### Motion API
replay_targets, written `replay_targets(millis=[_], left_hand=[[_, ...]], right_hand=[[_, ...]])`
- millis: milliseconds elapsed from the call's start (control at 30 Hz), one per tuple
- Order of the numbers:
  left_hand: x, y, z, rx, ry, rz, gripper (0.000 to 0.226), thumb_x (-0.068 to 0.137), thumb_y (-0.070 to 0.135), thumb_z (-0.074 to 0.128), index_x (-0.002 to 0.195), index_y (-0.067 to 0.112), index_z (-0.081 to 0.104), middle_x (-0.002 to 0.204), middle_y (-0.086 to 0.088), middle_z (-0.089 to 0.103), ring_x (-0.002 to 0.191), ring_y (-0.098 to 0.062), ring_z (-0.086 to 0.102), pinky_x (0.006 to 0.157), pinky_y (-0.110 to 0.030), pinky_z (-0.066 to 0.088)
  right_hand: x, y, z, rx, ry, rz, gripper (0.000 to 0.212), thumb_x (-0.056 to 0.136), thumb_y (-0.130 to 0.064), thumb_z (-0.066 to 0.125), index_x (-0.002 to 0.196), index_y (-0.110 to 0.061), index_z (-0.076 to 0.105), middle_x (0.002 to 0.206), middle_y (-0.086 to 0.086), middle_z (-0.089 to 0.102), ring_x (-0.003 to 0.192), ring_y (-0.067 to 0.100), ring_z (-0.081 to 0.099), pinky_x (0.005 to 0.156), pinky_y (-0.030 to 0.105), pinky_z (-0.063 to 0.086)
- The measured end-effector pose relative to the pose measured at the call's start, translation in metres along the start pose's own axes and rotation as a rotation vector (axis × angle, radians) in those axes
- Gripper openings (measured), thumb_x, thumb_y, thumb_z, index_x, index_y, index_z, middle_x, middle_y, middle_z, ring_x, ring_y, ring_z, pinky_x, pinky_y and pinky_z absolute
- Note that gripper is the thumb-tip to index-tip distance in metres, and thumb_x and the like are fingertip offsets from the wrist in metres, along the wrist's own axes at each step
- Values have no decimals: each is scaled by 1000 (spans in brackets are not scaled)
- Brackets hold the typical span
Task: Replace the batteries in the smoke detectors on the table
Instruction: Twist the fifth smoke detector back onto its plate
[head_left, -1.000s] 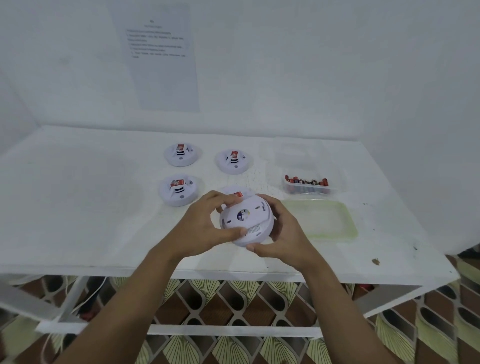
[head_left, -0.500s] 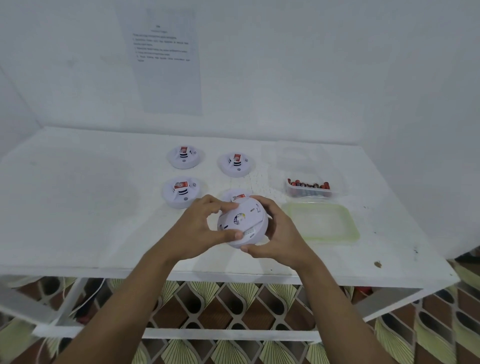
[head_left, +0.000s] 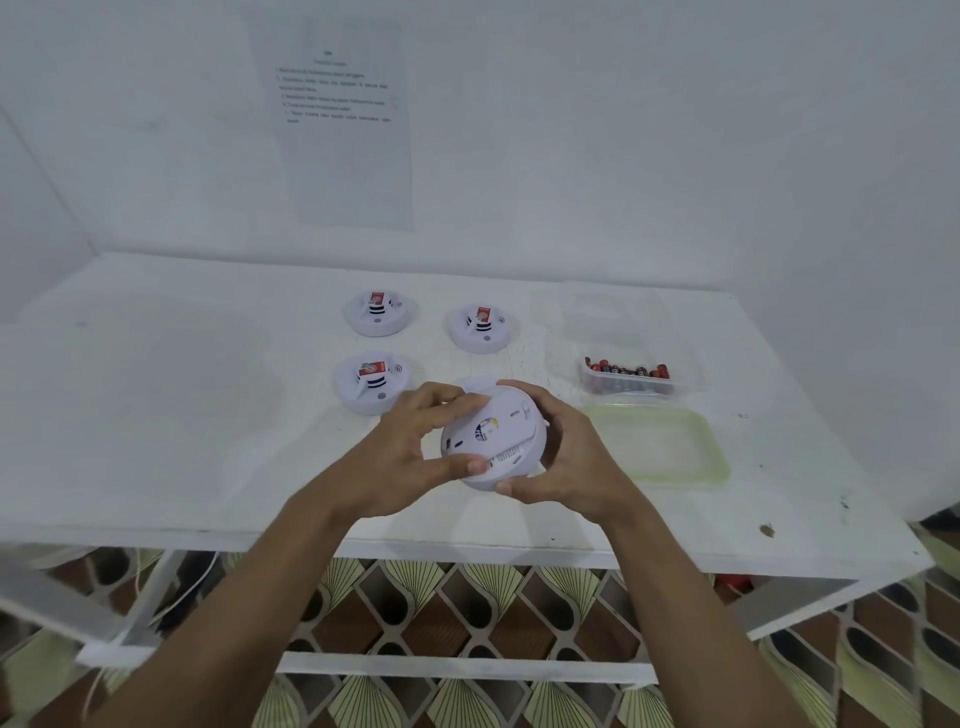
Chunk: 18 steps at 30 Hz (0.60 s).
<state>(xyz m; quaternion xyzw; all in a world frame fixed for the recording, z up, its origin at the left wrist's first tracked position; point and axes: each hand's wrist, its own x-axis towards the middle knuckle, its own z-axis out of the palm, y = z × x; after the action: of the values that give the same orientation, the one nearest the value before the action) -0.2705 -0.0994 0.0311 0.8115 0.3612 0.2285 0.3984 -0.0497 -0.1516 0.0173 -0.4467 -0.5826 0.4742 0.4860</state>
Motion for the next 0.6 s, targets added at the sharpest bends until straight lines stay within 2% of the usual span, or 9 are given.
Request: replay_targets(millis=[133,200,267,333,400,467,533,600], left_hand=[[1,-1,-1,28,-24,4,64,80,54,65,139,42,45,128,22,39,129,-8,32,111,-32,32],[0,-4,-1,61,-5,19,64,80,64,61,139,44,44,127,25,38,129,-8,33,110,-34,34],[-1,-6,1,107,45,51,66,76,77,54,136,51,43,124,31,38,126,-7,35,107,-32,35],[-4,-5,5,116,143,89,61,76,81,48,130,55,45,123,32,43,124,-5,39,102,-26,36],[-8,-3,9,91,256,154,54,81,76,48,128,51,50,126,25,49,124,-5,43,101,-18,36],[-11,-4,13,70,307,205,55,81,67,59,130,43,52,132,20,53,127,-5,45,101,-13,36],[-11,-8,14,89,356,220,54,81,54,69,130,37,55,131,19,56,124,-3,48,98,-15,40],[-10,-9,14,90,414,191,43,87,44,68,127,34,58,124,24,59,114,3,51,90,-14,42]], right_hand=[[2,-1,0,42,-47,10,89,58,-1,88,139,-13,53,132,14,60,122,30,60,94,42,56],[3,-2,0,77,-60,12,89,59,-6,89,140,-13,52,133,14,60,123,31,59,95,44,56],[3,-2,0,133,-73,20,90,59,-6,89,140,-12,51,135,16,59,124,33,59,96,47,56],[4,-2,1,209,-75,34,89,58,-7,89,139,-13,51,134,14,59,122,33,59,93,46,56],[5,0,4,325,-56,58,92,57,-13,94,137,-15,50,131,12,58,120,31,59,92,44,56],[7,1,11,452,-8,89,97,57,-28,98,139,-15,48,132,14,59,120,30,60,95,42,55],[9,-2,19,530,48,111,93,61,-41,95,137,-15,50,133,16,59,119,30,63,93,39,56],[10,-5,26,524,88,137,84,67,-54,86,133,-15,54,127,15,63,109,27,67,88,34,57]])
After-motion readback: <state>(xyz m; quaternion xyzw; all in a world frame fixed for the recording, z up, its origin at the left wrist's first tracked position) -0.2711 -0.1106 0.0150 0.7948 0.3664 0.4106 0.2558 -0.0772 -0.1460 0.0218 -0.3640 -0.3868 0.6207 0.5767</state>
